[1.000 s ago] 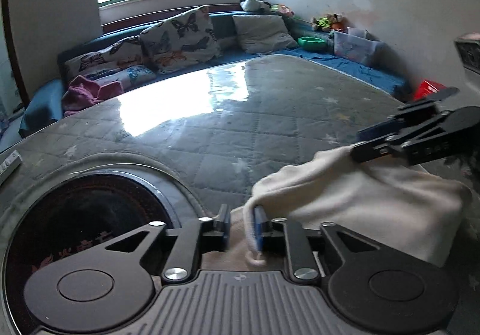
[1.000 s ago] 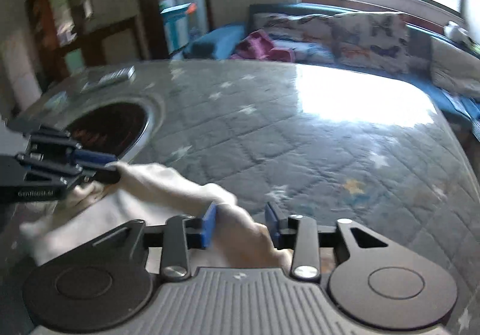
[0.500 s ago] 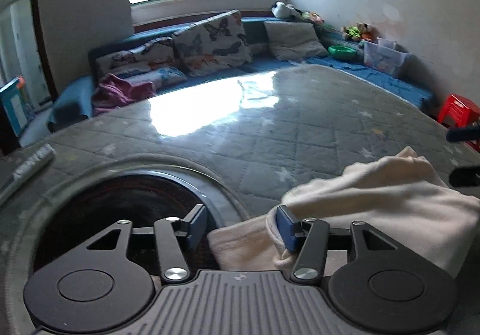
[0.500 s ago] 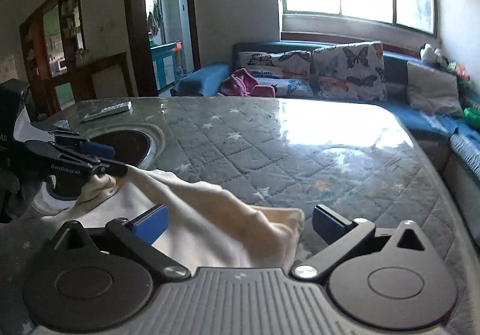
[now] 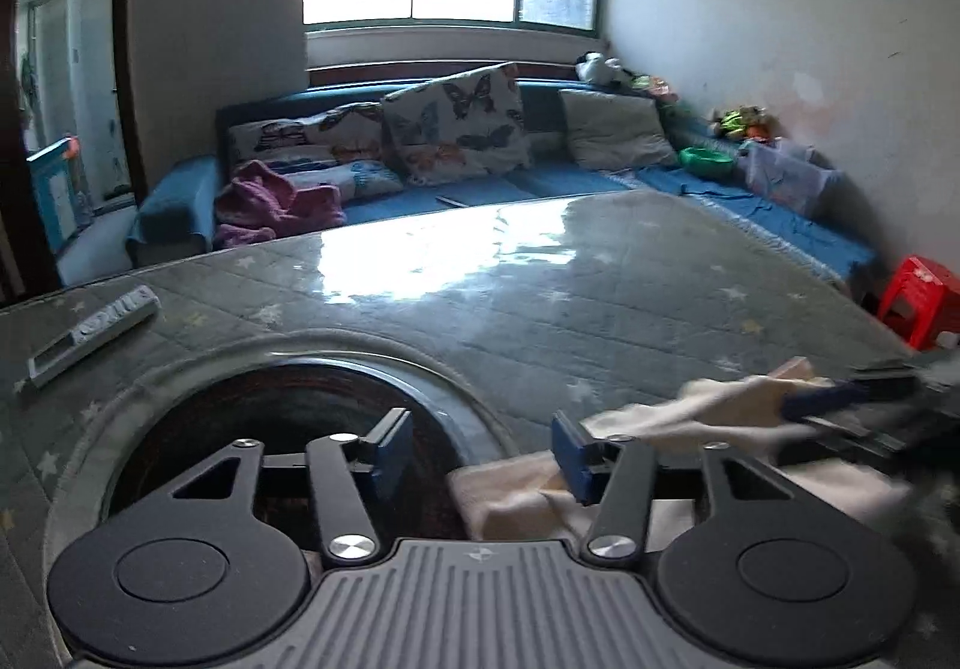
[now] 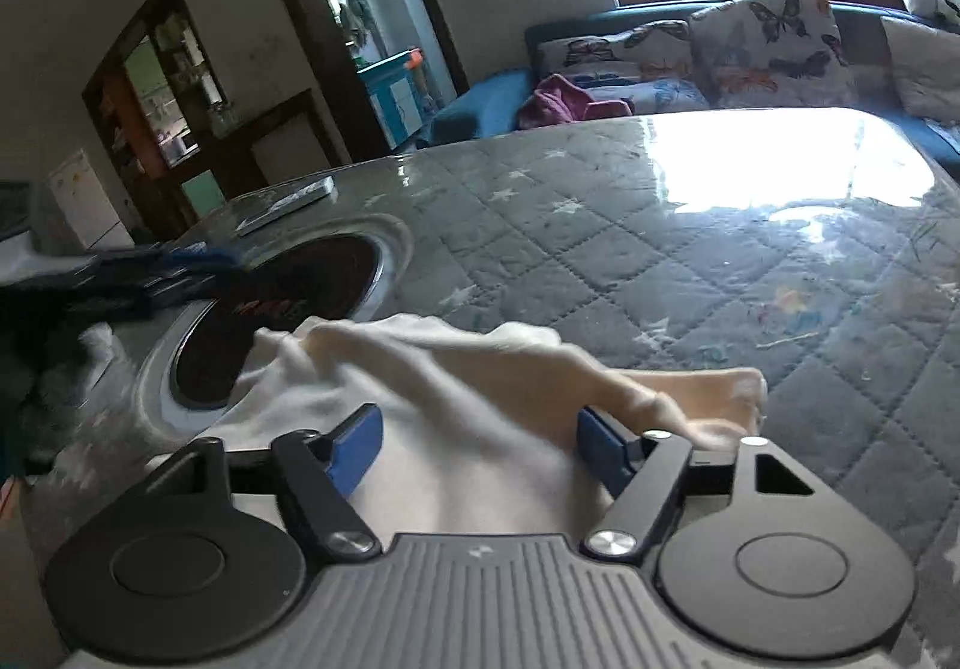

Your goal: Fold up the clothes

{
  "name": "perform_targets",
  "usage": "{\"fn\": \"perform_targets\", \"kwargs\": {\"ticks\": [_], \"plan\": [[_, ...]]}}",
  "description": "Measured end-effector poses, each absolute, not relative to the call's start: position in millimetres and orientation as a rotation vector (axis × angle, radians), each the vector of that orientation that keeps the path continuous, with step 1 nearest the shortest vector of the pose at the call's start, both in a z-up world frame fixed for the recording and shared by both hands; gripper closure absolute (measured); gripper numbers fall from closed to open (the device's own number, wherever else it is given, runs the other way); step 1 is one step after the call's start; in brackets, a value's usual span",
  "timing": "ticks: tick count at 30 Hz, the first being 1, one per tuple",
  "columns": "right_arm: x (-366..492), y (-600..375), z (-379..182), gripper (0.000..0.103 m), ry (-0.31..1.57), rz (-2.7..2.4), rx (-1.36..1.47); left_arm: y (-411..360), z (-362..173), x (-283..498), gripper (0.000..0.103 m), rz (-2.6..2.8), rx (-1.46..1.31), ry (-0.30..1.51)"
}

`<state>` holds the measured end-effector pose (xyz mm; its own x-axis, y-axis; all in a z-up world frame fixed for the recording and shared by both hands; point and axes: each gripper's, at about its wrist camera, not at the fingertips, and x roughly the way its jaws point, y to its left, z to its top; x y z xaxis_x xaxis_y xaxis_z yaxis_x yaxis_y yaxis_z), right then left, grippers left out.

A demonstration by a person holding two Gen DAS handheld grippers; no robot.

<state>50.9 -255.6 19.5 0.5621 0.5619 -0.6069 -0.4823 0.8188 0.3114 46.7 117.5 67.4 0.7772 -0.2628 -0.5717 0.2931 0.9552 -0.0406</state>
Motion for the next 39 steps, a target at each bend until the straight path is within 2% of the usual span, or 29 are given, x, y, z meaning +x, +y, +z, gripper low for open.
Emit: {"fn": "perform_targets", "kwargs": {"ticks": [5, 7, 9, 10, 22, 39], "plan": [[65.6, -257.3, 17.2, 0.052, 0.770, 0.582, 0.160, 98.1, 63.5, 38.4, 0.064, -0.406, 0.042, 0.628], [66.9, -256.7, 20.8, 0.055, 0.761, 0.578, 0.171, 88.2, 59.8, 40.4, 0.069, -0.438, 0.040, 0.644], [68.5, -250.9, 24.6, 0.066, 0.752, 0.572, 0.151, 78.5, 55.3, 46.9, 0.070, -0.459, 0.039, 0.658], [69.5, -246.9, 26.4, 0.067, 0.748, 0.567, 0.134, 73.3, 53.1, 50.5, 0.073, -0.470, 0.039, 0.664], [76.4, -212.8, 22.9, 0.067, 0.715, 0.492, -0.065, 49.6, 24.6, 88.2, 0.074, -0.426, 0.024, 0.742], [-23.6, -196.1, 22.7, 0.067, 0.638, 0.625, -0.266, 44.5, 24.5, 92.2, 0.072, -0.417, 0.046, 0.744]]}}
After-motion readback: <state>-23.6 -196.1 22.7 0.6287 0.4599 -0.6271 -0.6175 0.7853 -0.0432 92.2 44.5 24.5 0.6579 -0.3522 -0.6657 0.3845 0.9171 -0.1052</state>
